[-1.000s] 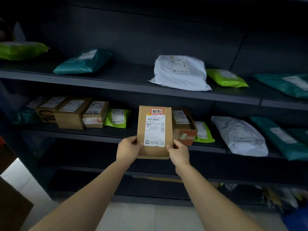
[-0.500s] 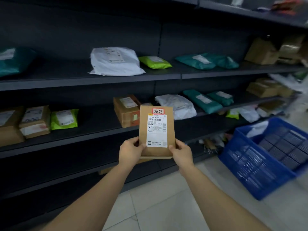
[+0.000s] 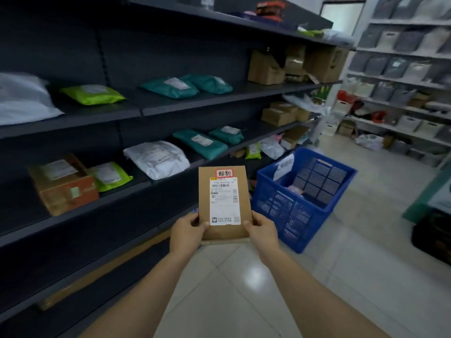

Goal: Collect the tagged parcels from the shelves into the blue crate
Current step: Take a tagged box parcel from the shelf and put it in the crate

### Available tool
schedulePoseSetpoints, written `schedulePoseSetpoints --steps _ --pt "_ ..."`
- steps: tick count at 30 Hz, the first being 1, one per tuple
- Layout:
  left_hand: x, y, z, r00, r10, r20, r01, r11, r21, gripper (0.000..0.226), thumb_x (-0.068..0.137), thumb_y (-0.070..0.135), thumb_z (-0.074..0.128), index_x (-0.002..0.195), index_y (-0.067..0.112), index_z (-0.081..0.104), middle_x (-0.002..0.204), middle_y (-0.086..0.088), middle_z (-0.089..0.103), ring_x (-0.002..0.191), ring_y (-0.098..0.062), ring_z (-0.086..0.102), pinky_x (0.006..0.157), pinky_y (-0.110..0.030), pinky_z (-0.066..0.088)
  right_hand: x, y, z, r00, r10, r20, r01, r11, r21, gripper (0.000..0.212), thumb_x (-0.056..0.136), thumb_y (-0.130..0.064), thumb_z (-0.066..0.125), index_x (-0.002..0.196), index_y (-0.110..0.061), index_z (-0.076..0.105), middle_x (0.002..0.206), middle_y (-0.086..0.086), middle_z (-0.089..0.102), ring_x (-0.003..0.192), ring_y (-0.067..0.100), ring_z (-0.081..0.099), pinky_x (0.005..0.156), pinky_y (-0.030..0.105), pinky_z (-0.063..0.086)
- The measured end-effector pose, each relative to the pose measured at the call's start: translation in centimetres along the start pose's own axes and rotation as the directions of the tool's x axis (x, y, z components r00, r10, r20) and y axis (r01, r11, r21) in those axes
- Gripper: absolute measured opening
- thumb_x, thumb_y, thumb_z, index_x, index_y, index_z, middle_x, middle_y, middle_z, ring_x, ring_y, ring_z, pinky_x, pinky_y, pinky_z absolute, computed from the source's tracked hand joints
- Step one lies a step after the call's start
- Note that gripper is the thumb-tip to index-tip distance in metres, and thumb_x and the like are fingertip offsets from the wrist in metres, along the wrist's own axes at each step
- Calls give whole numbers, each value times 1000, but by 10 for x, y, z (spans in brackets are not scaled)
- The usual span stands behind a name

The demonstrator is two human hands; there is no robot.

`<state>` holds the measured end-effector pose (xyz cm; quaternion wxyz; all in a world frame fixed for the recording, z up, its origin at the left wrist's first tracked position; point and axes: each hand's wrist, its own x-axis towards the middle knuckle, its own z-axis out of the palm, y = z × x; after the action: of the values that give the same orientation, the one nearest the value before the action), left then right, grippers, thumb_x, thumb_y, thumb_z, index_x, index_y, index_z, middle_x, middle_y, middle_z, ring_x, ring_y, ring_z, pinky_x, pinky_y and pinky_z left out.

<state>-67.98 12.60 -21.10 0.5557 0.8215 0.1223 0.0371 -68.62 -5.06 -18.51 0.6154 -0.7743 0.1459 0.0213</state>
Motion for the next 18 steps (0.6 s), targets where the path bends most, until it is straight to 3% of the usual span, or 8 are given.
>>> schedulePoseSetpoints --steps 6,13,18 --pt "14 35 107 995 18 97 -15 999 -36 37 84 17 70 121 18 67 113 4 69 104 -15 64 95 -36 51 47 24 -100 997 10 -73 -12 1000 -18 34 94 -9 57 126 -18 62 119 -4 65 101 11 56 84 24 43" --pt "45 73 208 983 30 182 -29 1000 -9 37 82 21 72 119 20 69 111 4 72 99 -15 66 92 -38 53 107 41 -183 983 67 -171 -69 998 -9 33 92 -14 60 123 -23 64 116 -6 67 107 16 60 95 37 51" --pt "81 104 283 968 62 243 -59 998 -23 32 84 14 70 116 14 70 109 -1 72 101 -19 66 91 -34 52 162 45 -238 963 102 -251 -96 995 37 36 93 -13 59 128 -18 60 112 -7 63 104 15 56 95 35 50"
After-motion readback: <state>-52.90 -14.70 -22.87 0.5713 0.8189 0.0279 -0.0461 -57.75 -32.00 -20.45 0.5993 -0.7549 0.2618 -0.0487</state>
